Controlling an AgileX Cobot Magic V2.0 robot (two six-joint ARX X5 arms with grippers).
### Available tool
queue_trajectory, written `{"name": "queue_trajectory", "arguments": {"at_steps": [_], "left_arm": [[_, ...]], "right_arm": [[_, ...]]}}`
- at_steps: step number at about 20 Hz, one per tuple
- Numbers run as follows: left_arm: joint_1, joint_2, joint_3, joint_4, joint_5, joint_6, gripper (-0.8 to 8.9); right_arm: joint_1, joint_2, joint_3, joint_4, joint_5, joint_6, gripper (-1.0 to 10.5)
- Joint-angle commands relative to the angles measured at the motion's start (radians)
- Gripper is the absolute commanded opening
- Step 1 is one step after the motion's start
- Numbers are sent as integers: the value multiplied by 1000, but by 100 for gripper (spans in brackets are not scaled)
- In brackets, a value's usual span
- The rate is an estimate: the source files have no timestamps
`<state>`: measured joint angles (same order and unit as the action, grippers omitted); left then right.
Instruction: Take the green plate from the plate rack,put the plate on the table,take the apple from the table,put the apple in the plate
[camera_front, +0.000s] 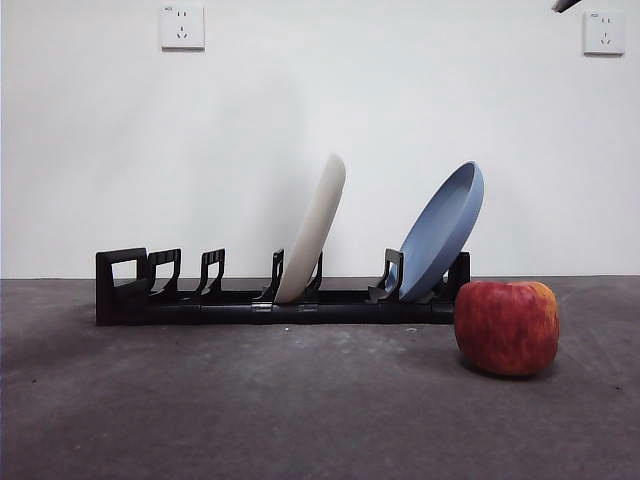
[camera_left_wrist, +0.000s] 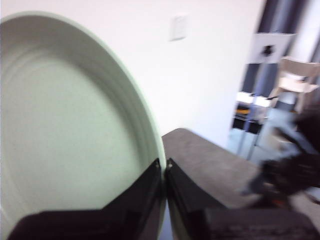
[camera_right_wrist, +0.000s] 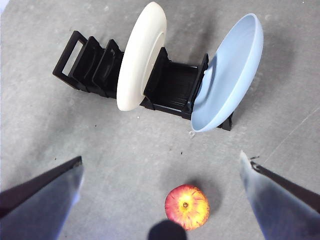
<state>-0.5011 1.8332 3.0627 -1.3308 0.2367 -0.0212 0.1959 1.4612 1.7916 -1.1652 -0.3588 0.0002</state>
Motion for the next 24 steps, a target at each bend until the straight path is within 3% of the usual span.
{"name": "queue_trajectory", "arguments": {"at_steps": [1,4,7,9,13,15,19,20,24], "left_arm": [[-64,-124,-113,-6,-27,51,-8],[-172,-335,-407,-6,-169,87,-8],[-289,-561,-796,-6,-313,71,-8],[-343,-685,-1046,-6,-370,6,-8],[-418,-827,-1454,-6,-372,-138,-8],[-467,-822,-1598,3,-402,-188,-8],[-553,-690,-1769,164,-570,-202,-9],[-566,-610,-1778,224,-621,-185,-9],[-578,-384,-1778,383,-667,-103,-9]], "right_arm": [[1,2,5,9,0,-2,657],[1,2,5,11,0,-1,657],[1,2,5,12,0,-1,657],[1,2,5,13,0,0,657],[1,2,5,13,0,0,657],[1,2,5,13,0,0,657],[1,2,5,13,0,0,657],[1,2,5,13,0,0,657],[1,2,5,13,0,0,657]]}}
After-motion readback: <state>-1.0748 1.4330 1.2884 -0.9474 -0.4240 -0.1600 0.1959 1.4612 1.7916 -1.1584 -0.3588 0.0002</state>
